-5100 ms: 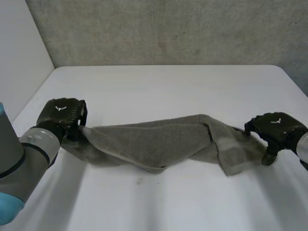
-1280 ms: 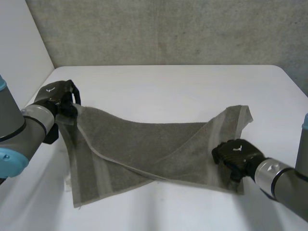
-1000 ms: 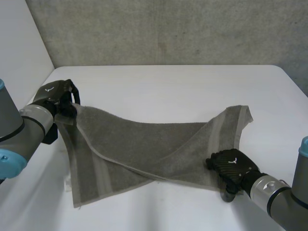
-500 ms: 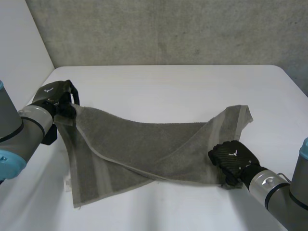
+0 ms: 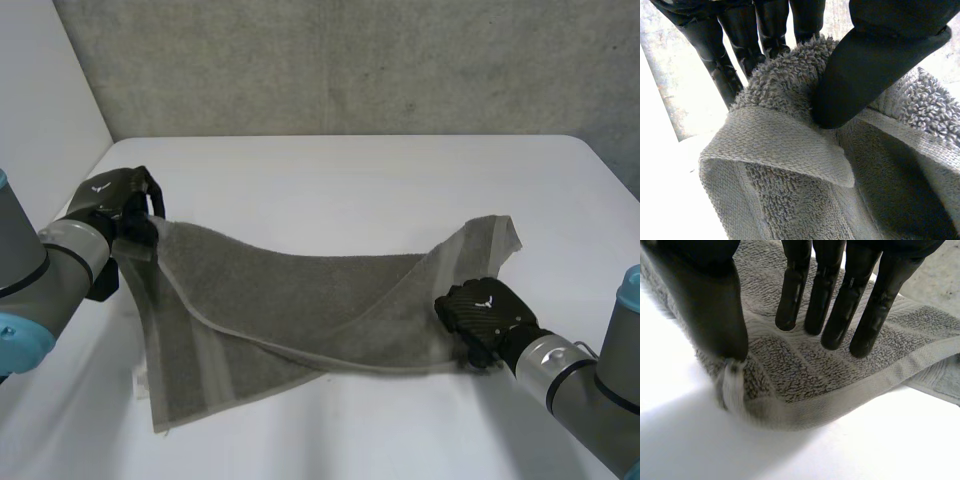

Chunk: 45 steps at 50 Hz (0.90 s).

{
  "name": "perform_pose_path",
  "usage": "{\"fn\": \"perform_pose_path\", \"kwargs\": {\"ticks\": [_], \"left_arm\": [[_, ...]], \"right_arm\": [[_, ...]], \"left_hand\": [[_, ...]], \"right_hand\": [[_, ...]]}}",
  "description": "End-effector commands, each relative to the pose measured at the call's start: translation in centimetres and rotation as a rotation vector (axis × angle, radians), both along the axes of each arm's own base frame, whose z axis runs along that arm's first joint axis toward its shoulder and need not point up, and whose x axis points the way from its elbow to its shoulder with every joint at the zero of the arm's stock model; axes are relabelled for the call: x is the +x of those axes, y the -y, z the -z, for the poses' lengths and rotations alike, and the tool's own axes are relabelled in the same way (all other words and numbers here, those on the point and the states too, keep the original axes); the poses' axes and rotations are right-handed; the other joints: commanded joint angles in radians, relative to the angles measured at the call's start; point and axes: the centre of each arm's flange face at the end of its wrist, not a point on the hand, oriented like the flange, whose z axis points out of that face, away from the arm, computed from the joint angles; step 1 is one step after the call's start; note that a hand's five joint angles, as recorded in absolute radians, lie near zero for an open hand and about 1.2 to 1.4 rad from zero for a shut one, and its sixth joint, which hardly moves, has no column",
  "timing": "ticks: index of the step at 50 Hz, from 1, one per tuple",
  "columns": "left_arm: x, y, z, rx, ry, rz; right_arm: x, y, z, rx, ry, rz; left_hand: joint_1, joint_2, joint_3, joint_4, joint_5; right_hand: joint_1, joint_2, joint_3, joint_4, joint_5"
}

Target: Fold the towel.

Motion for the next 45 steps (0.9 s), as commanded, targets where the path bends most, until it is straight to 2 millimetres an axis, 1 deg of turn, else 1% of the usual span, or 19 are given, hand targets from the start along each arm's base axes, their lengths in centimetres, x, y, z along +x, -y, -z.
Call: {"fn": "perform_pose_path", "kwargs": {"ticks": [1, 3, 11, 15, 21, 31, 38, 40, 45], "left_arm": [[0.0, 0.0, 0.0, 0.002, 0.000, 0.000], [0.0, -0.1, 0.2, 0.007, 0.001, 0.000], [0.0, -0.2, 0.1, 0.005, 0.001, 0.002], [0.0, -0.2, 0.2, 0.008, 0.001, 0.002], [0.0, -0.2, 0.2, 0.007, 0.001, 0.002], [0.0, -0.2, 0.3, 0.008, 0.001, 0.002], [0.0, -0.2, 0.3, 0.008, 0.001, 0.002], [-0.1, -0.2, 0.3, 0.010, 0.002, 0.003], [-0.1, -0.2, 0.3, 0.010, 0.002, 0.003]], "right_arm": [[-0.4, -1.7, -0.2, 0.080, -0.017, -0.007], [-0.5, -2.4, 0.0, 0.127, -0.030, -0.013], [-0.3, -2.7, 0.2, 0.139, -0.014, -0.044], [-0.1, -2.2, 0.4, 0.102, -0.004, -0.049], [0.0, -1.3, 0.3, 0.051, 0.003, -0.045], [0.0, -0.9, 1.1, 0.055, -0.030, -0.054], [-0.1, -0.4, 0.9, 0.028, -0.034, -0.051], [-0.2, 0.2, 0.7, 0.008, -0.028, -0.035], [-0.3, 0.9, 0.6, -0.007, -0.024, -0.020]], "left_hand": [[0.225, 0.178, 0.180, 0.177, 0.200], [0.225, 0.178, 0.180, 0.177, 0.200], [0.225, 0.178, 0.180, 0.177, 0.200], [0.225, 0.178, 0.180, 0.177, 0.200], [0.225, 0.178, 0.180, 0.177, 0.200], [0.225, 0.178, 0.180, 0.177, 0.200], [0.225, 0.178, 0.180, 0.177, 0.200], [0.225, 0.178, 0.180, 0.177, 0.200], [0.225, 0.178, 0.180, 0.177, 0.200]], "right_hand": [[-0.306, -0.305, -0.307, -0.308, -0.311], [-0.372, -0.370, -0.372, -0.373, -0.377], [-0.339, -0.338, -0.340, -0.341, -0.344], [-0.278, -0.277, -0.278, -0.279, -0.283], [-0.193, -0.191, -0.193, -0.194, -0.198], [-0.155, -0.153, -0.155, -0.156, -0.160], [-0.072, -0.071, -0.072, -0.074, -0.077], [-0.005, -0.004, -0.005, -0.006, -0.010], [0.060, 0.061, 0.060, 0.059, 0.055]]}}
